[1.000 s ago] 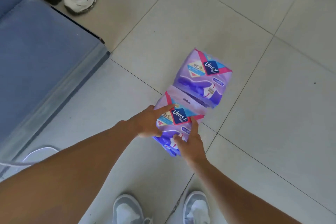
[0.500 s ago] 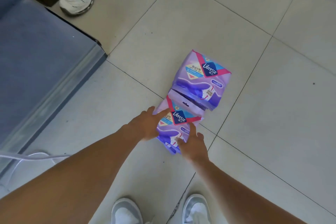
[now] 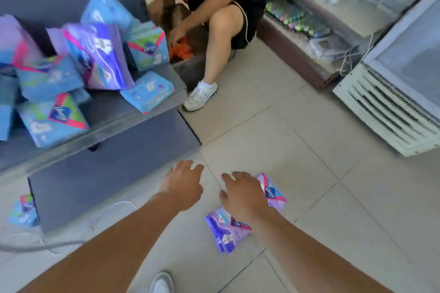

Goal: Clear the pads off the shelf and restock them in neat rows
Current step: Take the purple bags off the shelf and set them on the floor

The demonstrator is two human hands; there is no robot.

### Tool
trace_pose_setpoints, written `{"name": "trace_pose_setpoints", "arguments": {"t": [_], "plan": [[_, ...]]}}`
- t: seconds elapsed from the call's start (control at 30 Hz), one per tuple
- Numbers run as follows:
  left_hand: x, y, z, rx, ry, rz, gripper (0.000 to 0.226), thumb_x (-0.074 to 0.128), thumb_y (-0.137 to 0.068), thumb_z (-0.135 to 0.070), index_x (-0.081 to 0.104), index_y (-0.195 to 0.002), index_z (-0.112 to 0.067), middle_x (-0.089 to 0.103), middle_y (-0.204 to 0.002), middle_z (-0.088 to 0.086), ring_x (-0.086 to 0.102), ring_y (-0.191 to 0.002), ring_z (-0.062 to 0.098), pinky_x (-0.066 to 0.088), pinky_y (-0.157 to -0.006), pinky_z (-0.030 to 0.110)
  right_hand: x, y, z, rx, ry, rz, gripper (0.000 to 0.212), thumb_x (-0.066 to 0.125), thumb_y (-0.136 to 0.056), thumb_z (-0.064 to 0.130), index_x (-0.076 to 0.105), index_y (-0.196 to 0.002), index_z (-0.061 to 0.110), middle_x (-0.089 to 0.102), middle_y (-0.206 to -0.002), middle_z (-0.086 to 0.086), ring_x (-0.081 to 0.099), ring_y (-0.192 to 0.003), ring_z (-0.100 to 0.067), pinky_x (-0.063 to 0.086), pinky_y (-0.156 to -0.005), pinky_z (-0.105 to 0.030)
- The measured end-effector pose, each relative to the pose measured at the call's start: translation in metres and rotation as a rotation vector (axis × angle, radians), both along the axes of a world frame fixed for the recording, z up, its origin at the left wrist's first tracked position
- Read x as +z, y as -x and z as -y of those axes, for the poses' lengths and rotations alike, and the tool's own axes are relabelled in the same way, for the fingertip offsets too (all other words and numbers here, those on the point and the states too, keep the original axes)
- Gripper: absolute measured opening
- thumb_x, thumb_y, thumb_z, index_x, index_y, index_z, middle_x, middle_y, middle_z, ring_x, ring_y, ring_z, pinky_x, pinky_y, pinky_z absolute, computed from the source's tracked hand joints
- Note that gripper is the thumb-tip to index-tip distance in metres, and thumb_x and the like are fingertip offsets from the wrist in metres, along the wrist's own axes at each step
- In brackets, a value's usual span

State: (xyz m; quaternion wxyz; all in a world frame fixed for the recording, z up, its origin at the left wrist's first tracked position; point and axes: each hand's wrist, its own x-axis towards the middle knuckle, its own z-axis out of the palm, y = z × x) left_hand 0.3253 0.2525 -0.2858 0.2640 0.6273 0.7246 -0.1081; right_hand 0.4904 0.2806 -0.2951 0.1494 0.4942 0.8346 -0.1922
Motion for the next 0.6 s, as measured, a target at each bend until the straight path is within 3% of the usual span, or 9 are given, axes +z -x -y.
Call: {"name": "trace_pose_setpoints", "arguments": {"t": [0.13,0.3,0.43,0.6], "plan": [[0.113,0.044,0.011,0.173,-0.121,-0.025,0.049,0.045,-0.093,-0.024,0.039,-0.141,-0.023,0.035,-0.145,0.004,0.031,-0.134,0.027,0.034,-0.106,0.038,0.114,0.047,-0.028,0.15,-0.07,-0.004,0.045,0.042,-0.096,0.035,0.043,-0.138,0.018,0.052,-0.131,-0.009,0.048,-0.12,-0.03,0.039,-0.096,-0.038],[0.19,0.12,0.04,0.4,-0.241,-0.087,0.042,0.05,-0.087,-0.023,0.047,-0.129,-0.021,0.044,-0.133,0.005,0.038,-0.127,0.027,0.038,-0.101,0.038,0.204,0.109,-0.045,0.226,-0.099,-0.094,0.043,0.044,-0.095,0.031,0.045,-0.136,0.018,0.053,-0.133,-0.007,0.05,-0.121,-0.029,0.043,-0.096,-0.037],[0.212,0.181,0.073,0.553,-0.231,-0.149,0.043,0.048,-0.089,-0.02,0.044,-0.132,-0.019,0.043,-0.135,0.006,0.038,-0.125,0.029,0.039,-0.097,0.04,0.229,0.153,-0.041,0.169,-0.033,-0.224,0.042,0.047,-0.093,0.028,0.048,-0.135,0.021,0.056,-0.13,-0.006,0.052,-0.119,-0.027,0.044,-0.091,-0.035],[0.2,0.24,0.096,0.611,-0.256,-0.204,0.043,0.051,-0.09,-0.023,0.042,-0.131,-0.018,0.043,-0.133,0.008,0.038,-0.125,0.03,0.037,-0.098,0.039,0.208,0.197,-0.044,0.134,-0.001,-0.279,0.039,0.05,-0.093,0.028,0.051,-0.13,0.019,0.06,-0.126,-0.006,0.054,-0.115,-0.026,0.046,-0.089,-0.034]]}}
